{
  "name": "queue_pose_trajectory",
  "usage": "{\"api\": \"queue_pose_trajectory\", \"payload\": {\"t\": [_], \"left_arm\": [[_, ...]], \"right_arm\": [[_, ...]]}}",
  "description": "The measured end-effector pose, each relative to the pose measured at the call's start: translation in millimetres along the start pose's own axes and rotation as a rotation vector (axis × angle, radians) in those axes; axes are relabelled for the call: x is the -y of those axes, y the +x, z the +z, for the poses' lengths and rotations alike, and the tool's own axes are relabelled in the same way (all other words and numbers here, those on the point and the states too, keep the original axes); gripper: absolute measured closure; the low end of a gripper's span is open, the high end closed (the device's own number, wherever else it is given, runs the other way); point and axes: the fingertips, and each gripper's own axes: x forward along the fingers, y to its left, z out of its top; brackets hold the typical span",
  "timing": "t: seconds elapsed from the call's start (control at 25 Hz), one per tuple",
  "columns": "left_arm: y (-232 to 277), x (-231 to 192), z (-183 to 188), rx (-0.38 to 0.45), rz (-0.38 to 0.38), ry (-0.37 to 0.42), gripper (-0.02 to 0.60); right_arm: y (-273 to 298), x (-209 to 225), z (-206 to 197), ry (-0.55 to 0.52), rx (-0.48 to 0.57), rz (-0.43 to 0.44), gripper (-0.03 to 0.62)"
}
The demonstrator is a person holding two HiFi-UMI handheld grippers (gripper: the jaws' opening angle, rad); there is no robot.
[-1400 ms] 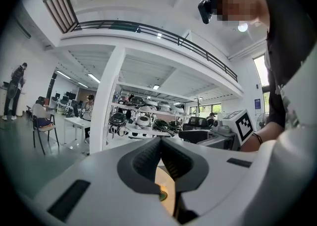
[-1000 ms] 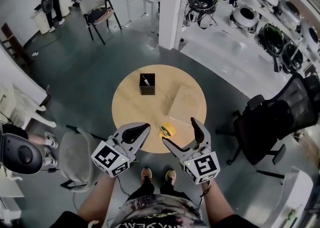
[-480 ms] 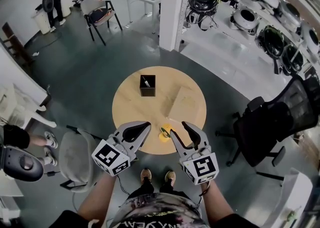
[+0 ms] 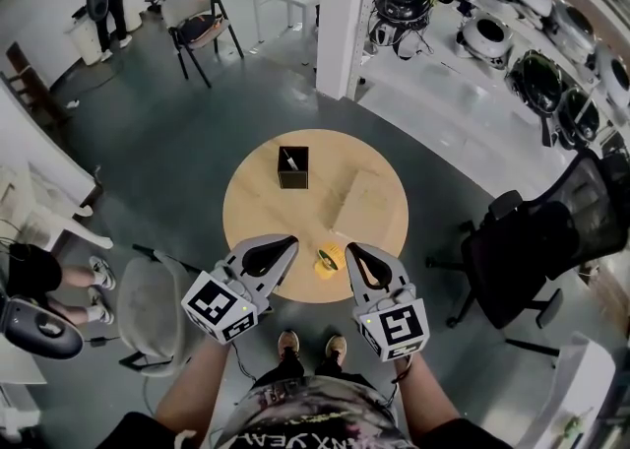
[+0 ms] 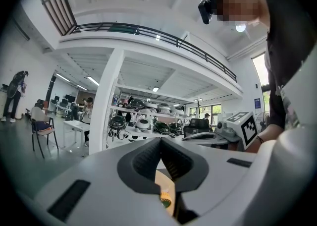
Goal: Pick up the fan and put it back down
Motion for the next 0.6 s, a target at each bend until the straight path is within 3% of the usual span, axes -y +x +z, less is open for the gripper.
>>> {"api": "queue_pose_trajectory", "payload": {"t": [0.6], "left_arm": [[-0.3,0.8,0.4,0.005,0.003,-0.001,0.566]], "right_arm": [[-1.3,-4.3,5.2,-0.01,0.025,0.015,0.594]]}}
